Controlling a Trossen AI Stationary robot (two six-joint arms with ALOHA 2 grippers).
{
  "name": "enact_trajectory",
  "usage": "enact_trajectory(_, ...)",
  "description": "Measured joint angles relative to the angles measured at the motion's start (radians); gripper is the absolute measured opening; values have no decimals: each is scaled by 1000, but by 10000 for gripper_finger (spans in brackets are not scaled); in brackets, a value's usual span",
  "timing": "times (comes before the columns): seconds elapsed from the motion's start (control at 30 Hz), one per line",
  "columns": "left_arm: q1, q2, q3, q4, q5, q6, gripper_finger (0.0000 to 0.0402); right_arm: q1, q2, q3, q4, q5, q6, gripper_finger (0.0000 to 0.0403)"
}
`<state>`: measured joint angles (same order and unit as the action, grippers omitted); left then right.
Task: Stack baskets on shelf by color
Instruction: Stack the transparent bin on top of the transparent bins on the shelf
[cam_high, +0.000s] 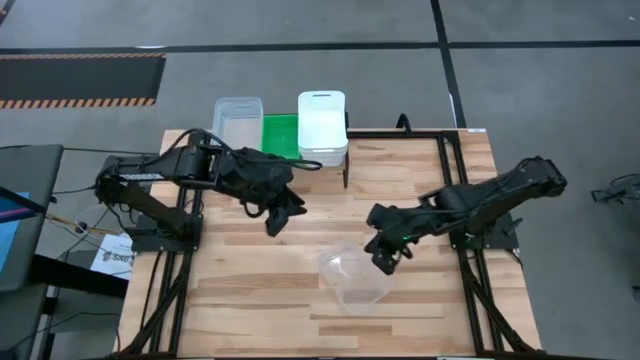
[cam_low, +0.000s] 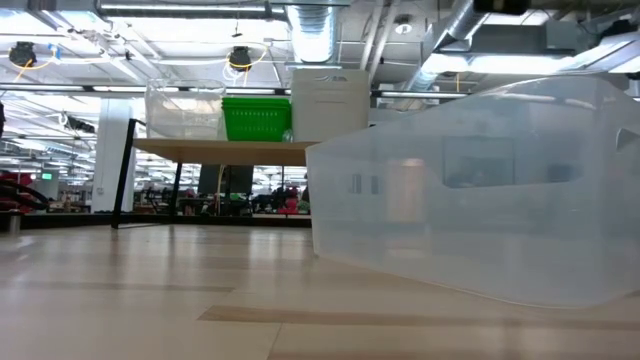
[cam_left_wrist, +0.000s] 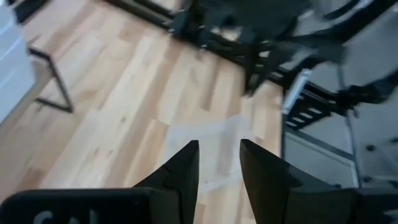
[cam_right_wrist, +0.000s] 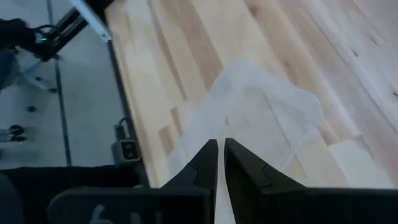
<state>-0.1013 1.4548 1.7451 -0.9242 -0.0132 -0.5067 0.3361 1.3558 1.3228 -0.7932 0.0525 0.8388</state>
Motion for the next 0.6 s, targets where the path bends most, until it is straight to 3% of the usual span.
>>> enact_trajectory(0.23,-14,75,-1,1,-114,-39,103,52,-71,0,-110,3,80,52)
enact_trajectory(0.6,-19,319,-2,7,-109,-59,103,162,-73,0,-381,171,166,52)
